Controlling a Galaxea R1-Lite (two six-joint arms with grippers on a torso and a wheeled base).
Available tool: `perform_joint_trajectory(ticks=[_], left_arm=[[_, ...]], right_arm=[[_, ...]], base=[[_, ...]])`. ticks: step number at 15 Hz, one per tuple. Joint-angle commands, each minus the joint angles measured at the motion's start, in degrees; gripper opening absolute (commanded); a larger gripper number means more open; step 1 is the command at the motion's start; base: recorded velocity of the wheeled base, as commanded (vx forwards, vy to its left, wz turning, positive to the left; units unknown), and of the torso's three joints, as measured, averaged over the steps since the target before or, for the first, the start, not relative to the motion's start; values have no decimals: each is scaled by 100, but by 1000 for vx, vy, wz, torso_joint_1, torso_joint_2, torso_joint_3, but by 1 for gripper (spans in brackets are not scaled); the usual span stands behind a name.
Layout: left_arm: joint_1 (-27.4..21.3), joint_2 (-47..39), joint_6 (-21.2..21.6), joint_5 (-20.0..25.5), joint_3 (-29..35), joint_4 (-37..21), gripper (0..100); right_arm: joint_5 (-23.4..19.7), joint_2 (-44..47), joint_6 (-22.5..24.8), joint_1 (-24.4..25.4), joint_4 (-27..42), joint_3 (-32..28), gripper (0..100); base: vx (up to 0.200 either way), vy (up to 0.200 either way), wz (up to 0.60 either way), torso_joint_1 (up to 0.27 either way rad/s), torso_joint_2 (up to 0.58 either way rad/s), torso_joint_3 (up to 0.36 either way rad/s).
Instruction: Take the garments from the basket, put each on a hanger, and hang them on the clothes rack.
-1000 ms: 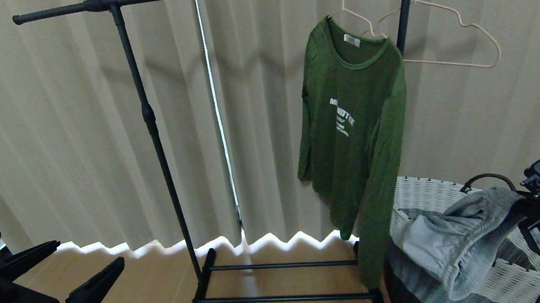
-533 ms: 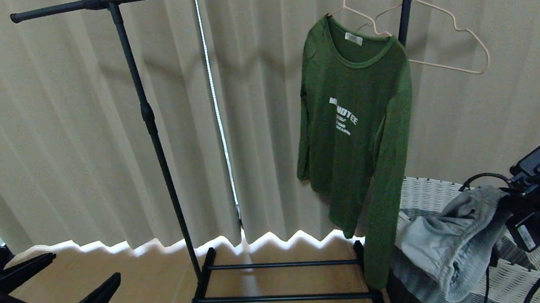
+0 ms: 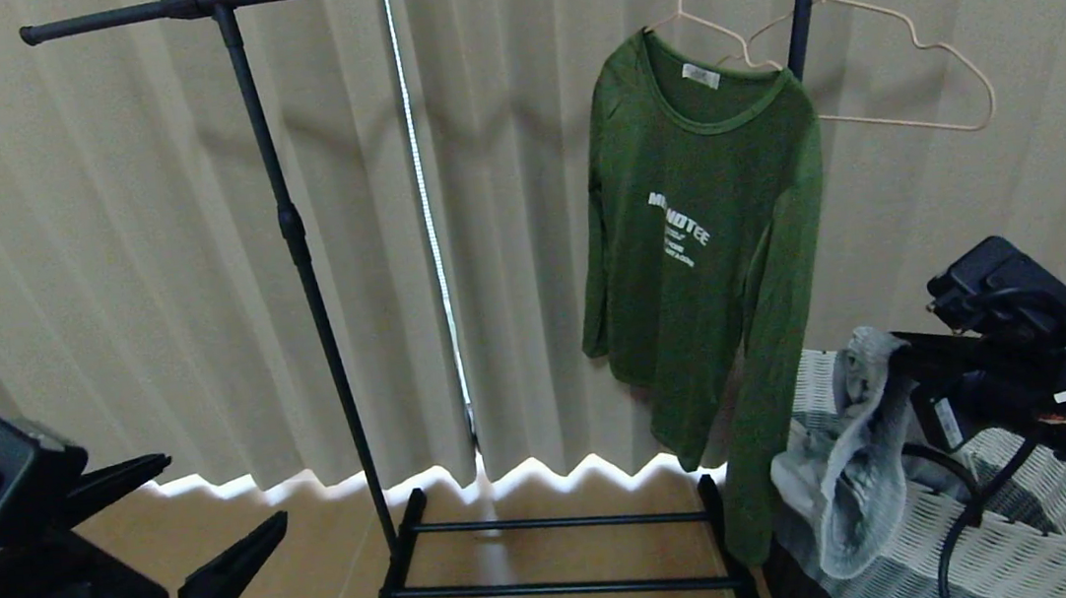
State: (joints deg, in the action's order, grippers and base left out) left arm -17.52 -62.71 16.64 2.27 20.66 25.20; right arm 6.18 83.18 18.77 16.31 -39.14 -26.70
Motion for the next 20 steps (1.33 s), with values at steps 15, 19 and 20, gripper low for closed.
perform_joint_trajectory(ticks=[15,19,20], left_arm=[[-4383,-4276,-3334,-2029,3067,11,100],[-4524,-5164,-3993,-2679,3919,11,100],[-4532,-5366,-4143,-2828,4156,11,100]], right_arm=[[-29,-197,-1543,1269,-14,-1760,0],[-425,-460,-1789,1269,205,-1734,0],[-486,-548,-1913,1269,346,-1751,0]], base=[[0,0,0,0,0,0],[0,0,0,0,0,0],[0,0,0,0,0,0]])
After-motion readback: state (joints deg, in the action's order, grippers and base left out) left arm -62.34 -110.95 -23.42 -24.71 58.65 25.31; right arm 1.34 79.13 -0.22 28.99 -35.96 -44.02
